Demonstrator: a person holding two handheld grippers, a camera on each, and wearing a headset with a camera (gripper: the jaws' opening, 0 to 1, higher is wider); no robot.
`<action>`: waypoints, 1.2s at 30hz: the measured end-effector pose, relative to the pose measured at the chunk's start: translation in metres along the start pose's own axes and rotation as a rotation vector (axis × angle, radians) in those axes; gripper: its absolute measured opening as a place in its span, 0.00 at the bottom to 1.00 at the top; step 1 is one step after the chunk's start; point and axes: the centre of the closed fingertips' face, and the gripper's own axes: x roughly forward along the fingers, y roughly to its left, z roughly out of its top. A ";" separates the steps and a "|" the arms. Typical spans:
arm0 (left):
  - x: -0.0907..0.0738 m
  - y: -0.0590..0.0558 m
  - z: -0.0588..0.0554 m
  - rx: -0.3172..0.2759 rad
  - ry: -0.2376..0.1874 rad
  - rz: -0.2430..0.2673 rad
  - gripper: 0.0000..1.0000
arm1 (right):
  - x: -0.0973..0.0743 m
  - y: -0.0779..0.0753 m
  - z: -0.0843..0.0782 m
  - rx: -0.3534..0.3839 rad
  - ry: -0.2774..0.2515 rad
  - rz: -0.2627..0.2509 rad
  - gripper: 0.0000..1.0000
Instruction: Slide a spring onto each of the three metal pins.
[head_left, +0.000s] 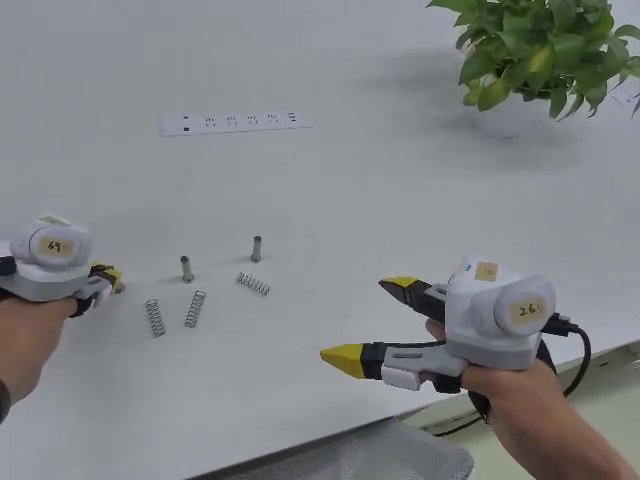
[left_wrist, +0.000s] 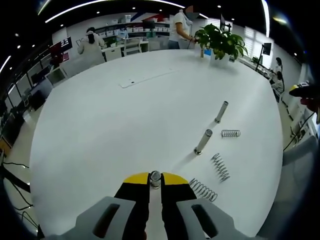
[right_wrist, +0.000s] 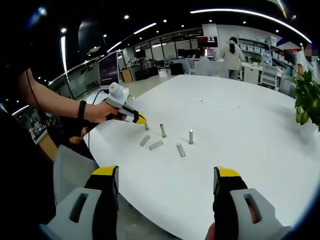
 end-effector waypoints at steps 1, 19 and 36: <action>0.000 0.000 0.000 0.003 0.001 -0.001 0.00 | 0.000 0.000 0.000 -0.001 0.001 0.001 0.77; -0.002 -0.001 0.003 -0.043 -0.015 -0.023 0.14 | 0.000 -0.001 0.002 0.003 -0.007 0.004 0.76; -0.033 0.005 0.004 -0.036 -0.056 -0.031 0.27 | -0.001 0.003 -0.001 -0.005 -0.006 0.015 0.76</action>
